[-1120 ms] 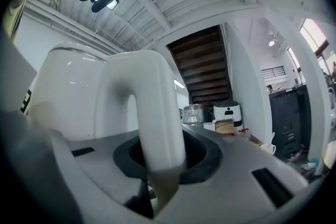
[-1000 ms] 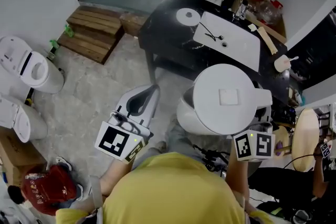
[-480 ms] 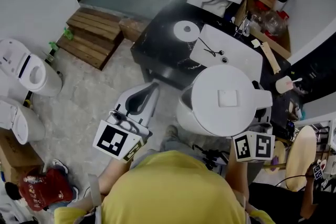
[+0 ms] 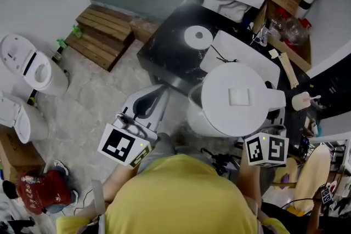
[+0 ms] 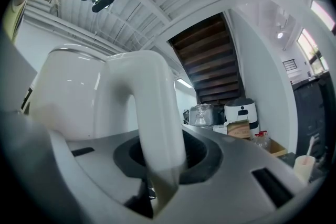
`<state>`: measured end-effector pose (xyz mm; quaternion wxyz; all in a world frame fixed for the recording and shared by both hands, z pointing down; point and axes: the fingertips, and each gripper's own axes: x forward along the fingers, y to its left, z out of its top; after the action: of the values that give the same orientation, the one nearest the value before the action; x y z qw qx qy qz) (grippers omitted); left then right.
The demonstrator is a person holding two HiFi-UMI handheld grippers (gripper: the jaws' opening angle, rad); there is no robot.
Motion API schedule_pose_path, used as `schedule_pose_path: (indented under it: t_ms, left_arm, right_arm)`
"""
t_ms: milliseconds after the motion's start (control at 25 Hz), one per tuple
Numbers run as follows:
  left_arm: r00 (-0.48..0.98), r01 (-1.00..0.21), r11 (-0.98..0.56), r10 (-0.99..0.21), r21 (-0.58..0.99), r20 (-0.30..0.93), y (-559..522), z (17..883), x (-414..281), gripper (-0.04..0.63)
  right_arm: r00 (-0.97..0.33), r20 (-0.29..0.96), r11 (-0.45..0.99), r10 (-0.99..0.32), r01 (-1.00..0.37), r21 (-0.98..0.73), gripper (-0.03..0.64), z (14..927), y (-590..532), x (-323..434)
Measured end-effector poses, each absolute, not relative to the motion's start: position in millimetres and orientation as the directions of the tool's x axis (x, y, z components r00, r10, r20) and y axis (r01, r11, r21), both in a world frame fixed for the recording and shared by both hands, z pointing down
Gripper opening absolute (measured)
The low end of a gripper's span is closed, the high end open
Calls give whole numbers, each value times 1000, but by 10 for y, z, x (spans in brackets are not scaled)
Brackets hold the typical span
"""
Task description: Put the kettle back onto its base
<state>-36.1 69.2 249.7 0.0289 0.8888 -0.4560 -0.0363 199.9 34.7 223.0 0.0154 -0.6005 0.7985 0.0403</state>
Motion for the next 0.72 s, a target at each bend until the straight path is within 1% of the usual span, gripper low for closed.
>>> schedule_pose_path:
  t_ms: [280, 720]
  left_arm:
    - [576, -811, -576, -817, 101, -26, 475, 2570, -419, 5]
    - [638, -764, -637, -770, 101, -31, -356, 2559, -523, 5]
  right_arm:
    - [-279, -60, 277, -958, -960, 35, 94, 2246, 107, 1962]
    - [-237, -44, 235, -971, -971, 49, 94, 2267, -599, 1790]
